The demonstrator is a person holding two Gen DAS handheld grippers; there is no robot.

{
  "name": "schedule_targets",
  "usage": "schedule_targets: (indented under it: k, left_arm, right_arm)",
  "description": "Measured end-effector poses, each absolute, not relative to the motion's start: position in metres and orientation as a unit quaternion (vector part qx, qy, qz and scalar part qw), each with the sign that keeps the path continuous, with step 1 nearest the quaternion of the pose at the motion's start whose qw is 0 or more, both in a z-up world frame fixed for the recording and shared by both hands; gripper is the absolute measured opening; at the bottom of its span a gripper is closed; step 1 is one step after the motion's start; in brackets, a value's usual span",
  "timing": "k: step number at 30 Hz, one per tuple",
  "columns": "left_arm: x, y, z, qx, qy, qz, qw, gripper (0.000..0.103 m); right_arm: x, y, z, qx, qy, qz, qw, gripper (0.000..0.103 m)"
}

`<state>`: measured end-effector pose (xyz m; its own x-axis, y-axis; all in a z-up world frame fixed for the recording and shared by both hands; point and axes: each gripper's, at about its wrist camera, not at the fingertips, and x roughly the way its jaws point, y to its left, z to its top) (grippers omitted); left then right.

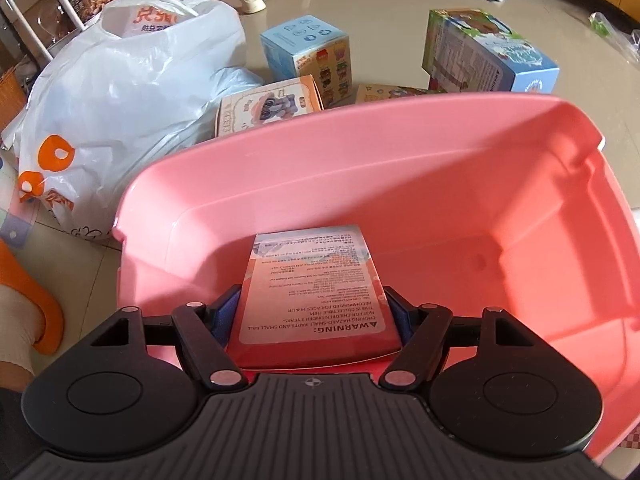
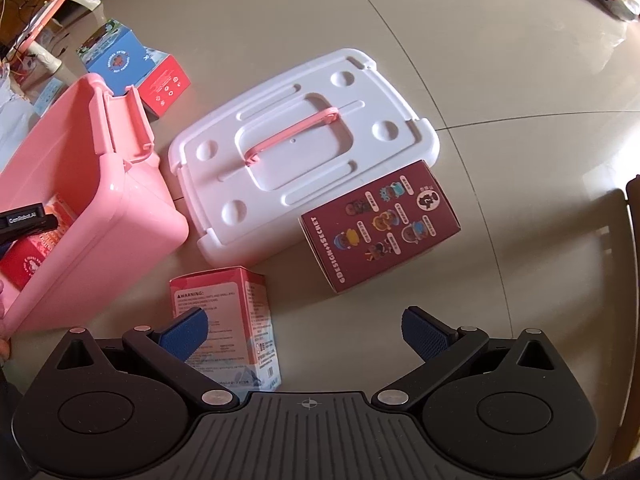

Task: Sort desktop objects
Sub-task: 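Lift the held box with the left gripper and carry it over the pink bin, then lower the box into the pink bin and open the left gripper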

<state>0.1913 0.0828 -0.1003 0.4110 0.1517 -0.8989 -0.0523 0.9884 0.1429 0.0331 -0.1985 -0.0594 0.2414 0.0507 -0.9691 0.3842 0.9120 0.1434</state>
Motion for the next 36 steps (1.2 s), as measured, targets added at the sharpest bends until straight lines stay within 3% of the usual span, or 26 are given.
schedule_targets:
  k: [10,21,26,36]
  left_arm:
    - [0.207,0.084,-0.109,0.021,0.574,0.06,0.817,0.073]
    - [0.208,0.078,-0.115,0.037,0.605,0.064,0.793,0.08]
    - [0.208,0.077,-0.105,0.031,0.603,0.072,0.794,0.086]
    - [0.184,0.068,-0.052,0.053,0.583,0.076,0.807,0.088]
  right_arm:
    - [0.033,-0.2,-0.062,0.182,0.61,-0.109,0.764,0.103]
    - [0.034,-0.198,-0.063,0.178,0.614,-0.104,0.762,0.103]
    - [0.032,-0.2,-0.062,0.176,0.614,-0.105,0.763,0.103]
    - [0.032,-0.199,-0.053,0.172,0.608,-0.096,0.769,0.103]
